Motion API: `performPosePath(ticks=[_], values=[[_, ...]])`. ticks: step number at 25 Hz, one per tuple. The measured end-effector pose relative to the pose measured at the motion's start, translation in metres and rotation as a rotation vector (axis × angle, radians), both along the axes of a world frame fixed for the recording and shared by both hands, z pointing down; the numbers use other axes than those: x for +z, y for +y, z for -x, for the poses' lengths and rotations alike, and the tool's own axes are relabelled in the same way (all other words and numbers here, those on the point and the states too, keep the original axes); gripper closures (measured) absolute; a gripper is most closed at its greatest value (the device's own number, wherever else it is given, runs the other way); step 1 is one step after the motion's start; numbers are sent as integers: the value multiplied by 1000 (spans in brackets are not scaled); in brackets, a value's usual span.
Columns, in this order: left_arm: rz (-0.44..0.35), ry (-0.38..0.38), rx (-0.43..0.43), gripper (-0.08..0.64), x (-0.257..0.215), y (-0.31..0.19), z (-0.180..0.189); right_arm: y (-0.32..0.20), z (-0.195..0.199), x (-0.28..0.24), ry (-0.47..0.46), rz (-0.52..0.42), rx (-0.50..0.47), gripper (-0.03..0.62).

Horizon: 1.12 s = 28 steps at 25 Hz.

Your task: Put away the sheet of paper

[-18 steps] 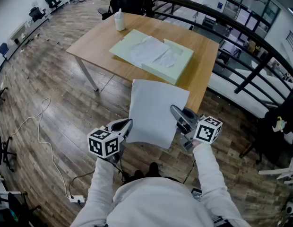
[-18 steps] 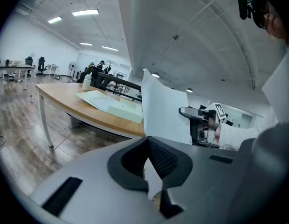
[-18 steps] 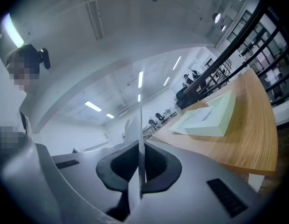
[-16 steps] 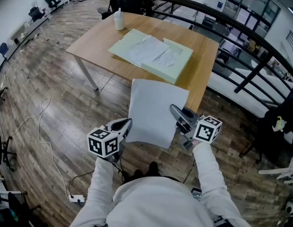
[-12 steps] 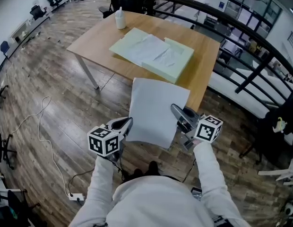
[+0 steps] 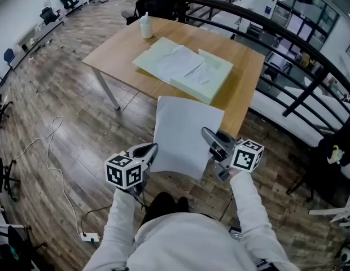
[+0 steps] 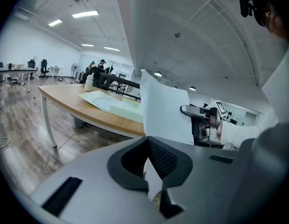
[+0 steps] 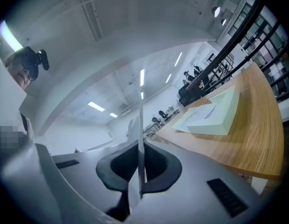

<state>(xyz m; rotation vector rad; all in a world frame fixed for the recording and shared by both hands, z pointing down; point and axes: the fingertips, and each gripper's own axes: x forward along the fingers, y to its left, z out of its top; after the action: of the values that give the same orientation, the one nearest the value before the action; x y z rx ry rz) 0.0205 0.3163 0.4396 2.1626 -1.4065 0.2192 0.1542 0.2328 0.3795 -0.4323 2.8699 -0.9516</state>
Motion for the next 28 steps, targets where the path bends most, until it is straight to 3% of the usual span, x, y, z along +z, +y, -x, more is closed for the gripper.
performPosePath(ticks=[10,28], values=[[21,12,15,543,13,-49,17,-45,20,8,4,8,4,565],[27,56,135,543,19,-272,132,-251,130,9,7,48,122,565]])
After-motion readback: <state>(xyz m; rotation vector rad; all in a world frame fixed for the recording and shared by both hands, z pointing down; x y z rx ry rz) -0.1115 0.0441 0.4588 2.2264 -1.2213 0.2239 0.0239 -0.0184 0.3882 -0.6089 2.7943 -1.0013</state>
